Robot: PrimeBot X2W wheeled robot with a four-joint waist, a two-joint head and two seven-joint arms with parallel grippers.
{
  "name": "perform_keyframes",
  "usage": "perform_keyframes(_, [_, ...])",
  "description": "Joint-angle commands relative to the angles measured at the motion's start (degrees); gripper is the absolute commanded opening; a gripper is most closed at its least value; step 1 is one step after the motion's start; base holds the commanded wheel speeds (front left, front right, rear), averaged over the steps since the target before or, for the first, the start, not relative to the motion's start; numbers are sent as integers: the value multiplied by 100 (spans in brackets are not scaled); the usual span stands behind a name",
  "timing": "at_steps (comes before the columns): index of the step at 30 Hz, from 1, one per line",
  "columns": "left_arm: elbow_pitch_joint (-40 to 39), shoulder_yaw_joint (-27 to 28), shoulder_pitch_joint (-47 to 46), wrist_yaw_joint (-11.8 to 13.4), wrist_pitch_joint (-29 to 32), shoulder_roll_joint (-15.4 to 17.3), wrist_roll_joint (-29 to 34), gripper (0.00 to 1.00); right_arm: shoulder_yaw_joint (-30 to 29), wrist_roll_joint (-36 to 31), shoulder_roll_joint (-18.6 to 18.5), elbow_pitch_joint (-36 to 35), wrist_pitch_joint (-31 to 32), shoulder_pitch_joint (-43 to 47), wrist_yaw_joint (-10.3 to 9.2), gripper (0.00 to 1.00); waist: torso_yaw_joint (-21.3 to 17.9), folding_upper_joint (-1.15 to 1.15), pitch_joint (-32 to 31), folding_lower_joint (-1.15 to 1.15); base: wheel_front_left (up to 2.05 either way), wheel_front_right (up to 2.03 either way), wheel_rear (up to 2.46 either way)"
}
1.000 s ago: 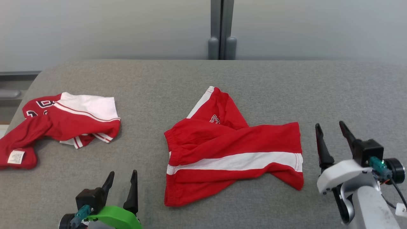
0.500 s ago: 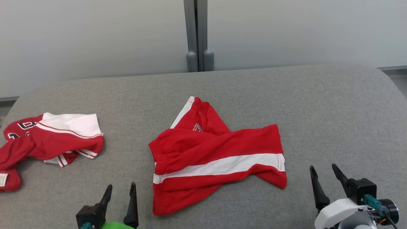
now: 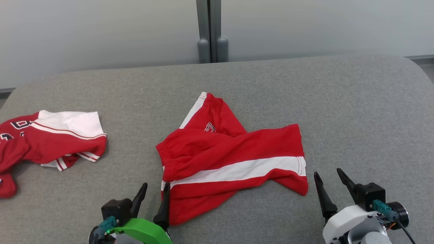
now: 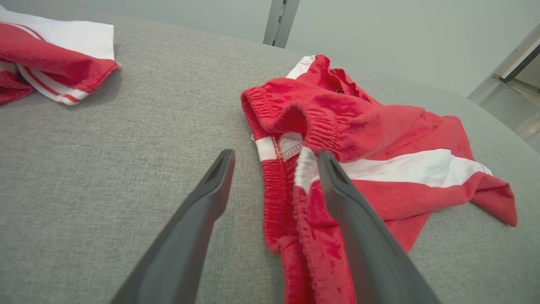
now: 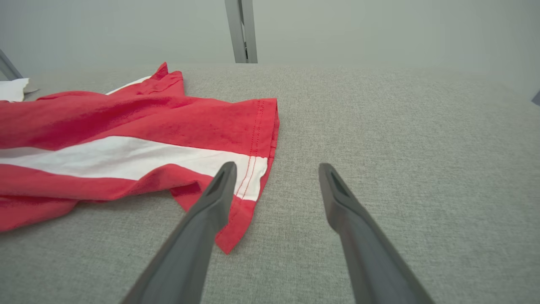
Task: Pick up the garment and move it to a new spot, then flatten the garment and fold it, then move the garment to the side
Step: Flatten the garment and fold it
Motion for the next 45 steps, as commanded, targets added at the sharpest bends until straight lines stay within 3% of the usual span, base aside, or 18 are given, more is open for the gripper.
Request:
perform_keyframes(1, [56, -101, -122, -26, -1, 79, -58, 100, 25, 55, -24, 2, -27, -60, -8, 100, -49, 0, 114, 0, 0, 0, 0])
perform_keyframes(9, [108, -462, -301, -26, -1, 258, -526, 100, 46, 15, -22, -23, -27, -141, -8, 100, -99, 0, 291, 0, 0, 0, 0])
perform_keyframes(10, [111, -520, -326, -26, -1, 278, -580, 49, 46, 6, -23, -23, -27, -149, -8, 100, -99, 0, 306, 0, 0, 0, 0])
perform_keyframes(11, [109, -551, -348, -26, -1, 297, -625, 43, 49, -2, -23, -12, -27, -150, -8, 100, -98, 0, 317, 0, 0, 0, 0])
perform_keyframes(12, [103, -578, -372, -26, -1, 321, -658, 0, 53, 1, -23, 7, -27, -156, -8, 100, -94, 0, 335, 0, 0, 0, 0])
perform_keyframes(23, [30, -560, -467, -26, -1, 468, -827, 0, 405, 366, -24, 282, -27, -530, -8, 100, 91, 0, 548, 0, 0, 0, 0])
perform_keyframes(39, [20, -661, -616, -26, -1, 491, -876, 0, 1084, 1298, -26, 1264, -26, -1162, -8, 100, 268, 0, 801, 0, 0, 0, 0])
perform_keyframes(40, [17, -662, -618, -26, -1, 492, -878, 0, 1107, 1307, -23, 1283, -26, -1171, -8, 94, 269, 0, 802, 0, 0, 0, 0])
perform_keyframes(41, [15, -661, -615, -26, -1, 491, -880, 0, 1125, 1332, -23, 1284, -22, -1174, -8, 60, 269, 0, 802, 0, 0, 0, 0])
perform_keyframes(42, [11, -656, -608, -26, -1, 493, -879, 0, 1121, 1349, -24, 1229, -21, -1175, -8, 33, 266, 0, 801, 0, 0, 0, 0])
perform_keyframes(43, [10, -654, -602, -26, -1, 493, -881, 0, 1114, 1329, -25, 1167, -21, -1157, -8, 0, 263, 0, 794, 0, 0, 0, 0])
perform_keyframes(45, [11, -671, -582, -26, -1, 493, -889, 0, 1056, 1305, -25, 990, -21, -1077, -8, 0, 255, 0, 746, 0, 0, 0, 0])
